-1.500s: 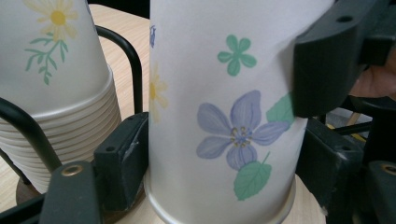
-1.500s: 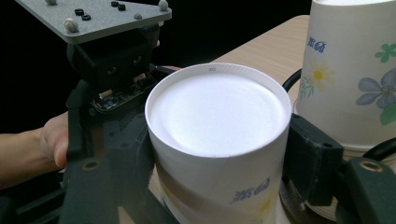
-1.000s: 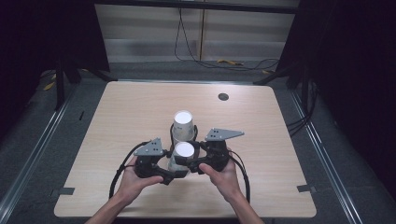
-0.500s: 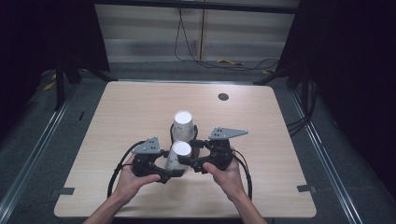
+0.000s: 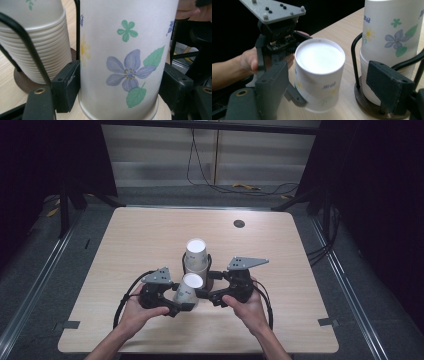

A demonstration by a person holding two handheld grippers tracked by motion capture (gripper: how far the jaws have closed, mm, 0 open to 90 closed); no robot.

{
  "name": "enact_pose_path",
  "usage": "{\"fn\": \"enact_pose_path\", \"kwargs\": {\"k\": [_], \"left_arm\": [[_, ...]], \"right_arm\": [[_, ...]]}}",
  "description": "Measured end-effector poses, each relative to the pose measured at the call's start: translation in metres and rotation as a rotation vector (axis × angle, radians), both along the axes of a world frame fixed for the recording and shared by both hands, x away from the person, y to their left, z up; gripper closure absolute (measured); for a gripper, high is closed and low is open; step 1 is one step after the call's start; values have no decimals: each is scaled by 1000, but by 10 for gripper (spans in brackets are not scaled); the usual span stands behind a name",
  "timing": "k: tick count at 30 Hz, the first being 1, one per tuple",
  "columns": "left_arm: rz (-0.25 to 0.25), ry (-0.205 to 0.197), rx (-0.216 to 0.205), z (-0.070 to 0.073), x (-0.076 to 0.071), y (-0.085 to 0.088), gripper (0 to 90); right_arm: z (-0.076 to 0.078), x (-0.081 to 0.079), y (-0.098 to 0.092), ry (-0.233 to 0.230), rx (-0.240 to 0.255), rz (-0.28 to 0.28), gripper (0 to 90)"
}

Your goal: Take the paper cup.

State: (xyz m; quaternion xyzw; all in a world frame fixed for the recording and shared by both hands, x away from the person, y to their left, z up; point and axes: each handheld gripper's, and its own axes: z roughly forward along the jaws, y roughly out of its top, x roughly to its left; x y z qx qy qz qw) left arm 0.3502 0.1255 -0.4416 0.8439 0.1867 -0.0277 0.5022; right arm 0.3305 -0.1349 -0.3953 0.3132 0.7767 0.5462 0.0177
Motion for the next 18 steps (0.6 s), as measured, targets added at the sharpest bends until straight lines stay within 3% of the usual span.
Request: {"fn": "enact_pose_path", "kwargs": {"k": [5, 13, 15, 18], "left_arm": [[0, -4, 27, 1, 0, 4, 261], [-16, -15, 84, 5, 1, 4, 262], [-27, -5, 80, 7, 1, 3, 261], [-36, -17, 114, 6, -1, 1, 261]], "right_arm": [[-5, 1, -3, 17, -11, 2, 172], [-7, 1, -3, 24, -45, 33, 244], [-8, 1, -3, 31, -57, 40, 247], [-10, 1, -5, 39, -78, 54, 248]]}}
